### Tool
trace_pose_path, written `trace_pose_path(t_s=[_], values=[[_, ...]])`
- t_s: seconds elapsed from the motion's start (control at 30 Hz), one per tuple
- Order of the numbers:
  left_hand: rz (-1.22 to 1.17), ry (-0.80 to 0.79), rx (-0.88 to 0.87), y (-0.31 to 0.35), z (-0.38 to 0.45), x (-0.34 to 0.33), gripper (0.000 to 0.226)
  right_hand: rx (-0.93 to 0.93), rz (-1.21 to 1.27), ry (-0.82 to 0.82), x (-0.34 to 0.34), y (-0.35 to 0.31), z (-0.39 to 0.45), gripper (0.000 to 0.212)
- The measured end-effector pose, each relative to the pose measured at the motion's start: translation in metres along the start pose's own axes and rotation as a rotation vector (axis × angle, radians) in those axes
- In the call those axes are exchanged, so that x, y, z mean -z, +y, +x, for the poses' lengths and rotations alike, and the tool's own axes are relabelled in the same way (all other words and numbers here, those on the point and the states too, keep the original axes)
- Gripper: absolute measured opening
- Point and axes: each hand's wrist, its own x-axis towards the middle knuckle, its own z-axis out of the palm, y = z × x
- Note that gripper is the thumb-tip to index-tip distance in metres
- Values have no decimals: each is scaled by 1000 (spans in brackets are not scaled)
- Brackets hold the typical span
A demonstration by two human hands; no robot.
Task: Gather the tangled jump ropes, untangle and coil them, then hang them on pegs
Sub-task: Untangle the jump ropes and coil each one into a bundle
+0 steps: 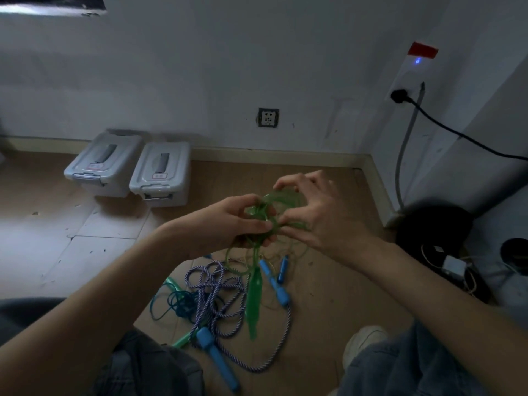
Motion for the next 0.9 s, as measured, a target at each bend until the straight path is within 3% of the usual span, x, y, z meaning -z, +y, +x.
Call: trace_pose_path(t_s=[0.1, 0.2, 0.3, 0.37, 0.47, 0.53, 0.57, 0.63, 0.73, 0.83, 0.9], values=[[285, 53, 11, -3, 1, 4, 14, -195, 198, 149, 11, 15, 4, 17], [379, 82, -6, -3, 4, 5, 14, -392, 275, 288, 19, 31, 7, 17], [610, 120, -2, -9, 10, 7, 18, -496, 317, 246, 15, 33, 6, 13], [788, 216, 42, -14, 11, 13, 33, -526, 303, 237, 12, 32, 5, 13], [854, 407, 68, -17, 10, 24, 50, -458, 396, 198, 14, 28, 6, 11], [712, 483, 30, -14, 10, 25, 48, -381, 664, 72, 14, 19, 4, 12], [503, 472, 29, -12, 9, 22, 43, -361, 827, -7, 12, 13, 4, 13], [10, 335, 54, -3, 7, 13, 33, -358, 1092, -119, 8, 6, 3, 11], [-385, 199, 35, 6, 4, 7, 29, -422, 1385, -175, 6, 8, 3, 11], [-406, 179, -9, 9, 3, 5, 34, -478, 1586, -191, 7, 14, 2, 12], [-126, 187, -55, 4, 4, -2, 39, -552, 1540, -84, 5, 15, 2, 12]])
